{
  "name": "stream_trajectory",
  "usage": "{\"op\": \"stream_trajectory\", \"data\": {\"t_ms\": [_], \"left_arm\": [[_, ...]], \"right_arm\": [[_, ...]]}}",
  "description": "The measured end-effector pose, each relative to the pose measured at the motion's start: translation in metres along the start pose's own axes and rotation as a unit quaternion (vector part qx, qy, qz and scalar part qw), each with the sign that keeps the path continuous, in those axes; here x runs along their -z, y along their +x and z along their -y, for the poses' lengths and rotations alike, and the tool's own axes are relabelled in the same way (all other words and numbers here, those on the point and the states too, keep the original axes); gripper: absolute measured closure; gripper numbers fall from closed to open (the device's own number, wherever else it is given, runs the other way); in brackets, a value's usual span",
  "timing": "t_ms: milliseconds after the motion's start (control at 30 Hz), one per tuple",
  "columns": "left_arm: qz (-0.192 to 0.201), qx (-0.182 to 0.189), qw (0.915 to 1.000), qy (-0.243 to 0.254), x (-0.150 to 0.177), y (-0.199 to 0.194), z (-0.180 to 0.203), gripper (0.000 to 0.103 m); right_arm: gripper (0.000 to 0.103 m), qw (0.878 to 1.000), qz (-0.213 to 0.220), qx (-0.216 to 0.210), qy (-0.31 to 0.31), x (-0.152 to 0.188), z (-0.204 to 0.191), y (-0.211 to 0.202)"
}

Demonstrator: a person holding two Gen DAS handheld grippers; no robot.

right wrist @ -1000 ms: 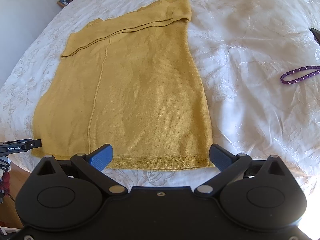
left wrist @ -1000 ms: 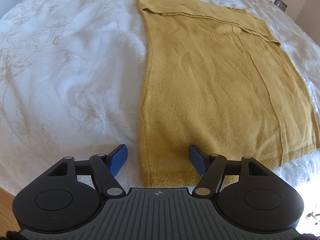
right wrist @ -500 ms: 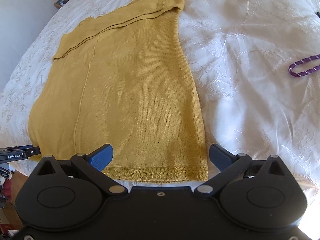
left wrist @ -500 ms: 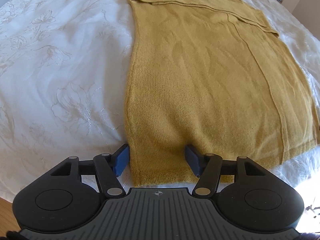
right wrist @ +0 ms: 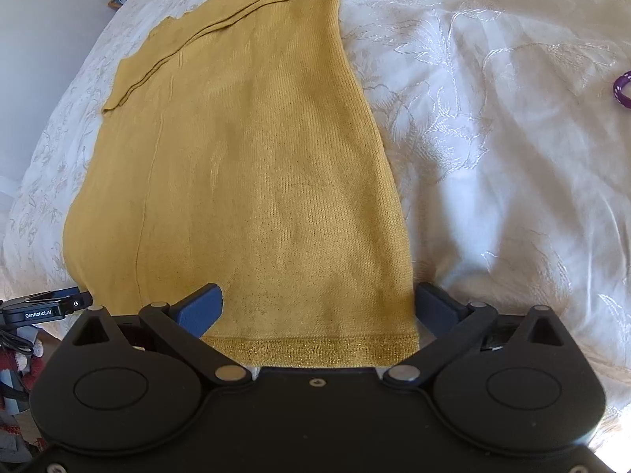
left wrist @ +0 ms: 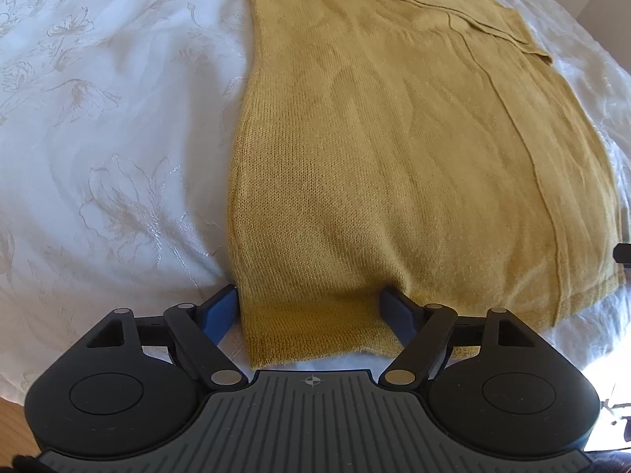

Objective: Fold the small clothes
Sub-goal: 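Lower both grippers to the sweater hem and close them on it, then lift the hem with both grippers and fold it over toward the collar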

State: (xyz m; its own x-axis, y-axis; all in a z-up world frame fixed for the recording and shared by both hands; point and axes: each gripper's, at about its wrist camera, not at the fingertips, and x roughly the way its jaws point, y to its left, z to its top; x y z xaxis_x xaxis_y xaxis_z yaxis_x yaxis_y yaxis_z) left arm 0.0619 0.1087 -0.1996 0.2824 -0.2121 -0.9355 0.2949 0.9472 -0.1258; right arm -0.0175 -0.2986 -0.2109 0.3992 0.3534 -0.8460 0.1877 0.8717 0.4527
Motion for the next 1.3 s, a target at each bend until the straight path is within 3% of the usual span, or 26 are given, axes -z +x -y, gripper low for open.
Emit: {"op": "stream_trajectory", "data": {"t_ms": [133,200,267,300,333,367,433,667,967,1033,1167,1300], "left_arm": [[0.004,-0.002,1.0,-0.008,0.002,-0.001,0.0,0.028],[0.006,-0.006,0.9999,-0.015,0.002,-0.003,-0.001,0.038],[0.005,-0.009,0.9994,-0.031,0.002,-0.007,-0.005,0.061],[0.003,-0.002,0.9991,-0.042,0.003,-0.009,-0.007,0.066],[0.0,0.005,0.9982,-0.06,0.003,-0.012,-0.011,0.077],[-0.001,0.006,0.9976,-0.068,0.003,-0.015,-0.013,0.085],[-0.001,0.015,0.9962,-0.085,0.003,-0.022,-0.015,0.091],[0.04,0.041,0.9884,-0.14,-0.015,-0.063,-0.013,0.093],[0.139,0.039,0.9701,-0.195,-0.086,-0.102,-0.012,0.093],[0.162,0.037,0.9662,-0.197,-0.106,-0.104,-0.013,0.103],[0.193,0.04,0.961,-0.194,-0.148,-0.103,-0.016,0.103],[0.192,0.044,0.9682,-0.154,-0.183,-0.092,-0.015,0.102]], "right_arm": [[0.0,1.0,-0.006,-0.009,-0.001,-0.001,0.005,-0.001],[0.0,1.0,-0.011,-0.007,-0.011,-0.001,0.005,-0.003],[0.0,0.999,-0.021,-0.003,-0.026,-0.002,0.002,-0.002],[0.001,0.999,-0.03,-0.003,-0.03,-0.003,0.0,-0.001],[0.01,0.999,-0.037,-0.008,-0.032,-0.005,-0.001,-0.001],[0.04,0.999,-0.042,-0.01,-0.033,-0.006,-0.001,-0.003],[0.086,0.997,-0.067,-0.009,-0.028,-0.008,0.001,-0.005],[0.089,0.995,-0.049,-0.078,-0.039,-0.026,-0.006,-0.039],[0.089,0.989,0.043,-0.139,-0.035,-0.117,-0.011,-0.067],[0.089,0.987,0.061,-0.142,-0.044,-0.141,-0.019,-0.064],[0.089,0.985,0.085,-0.14,-0.057,-0.183,-0.032,-0.055],[0.089,0.985,0.093,-0.124,-0.075,-0.212,-0.043,-0.039]]}}
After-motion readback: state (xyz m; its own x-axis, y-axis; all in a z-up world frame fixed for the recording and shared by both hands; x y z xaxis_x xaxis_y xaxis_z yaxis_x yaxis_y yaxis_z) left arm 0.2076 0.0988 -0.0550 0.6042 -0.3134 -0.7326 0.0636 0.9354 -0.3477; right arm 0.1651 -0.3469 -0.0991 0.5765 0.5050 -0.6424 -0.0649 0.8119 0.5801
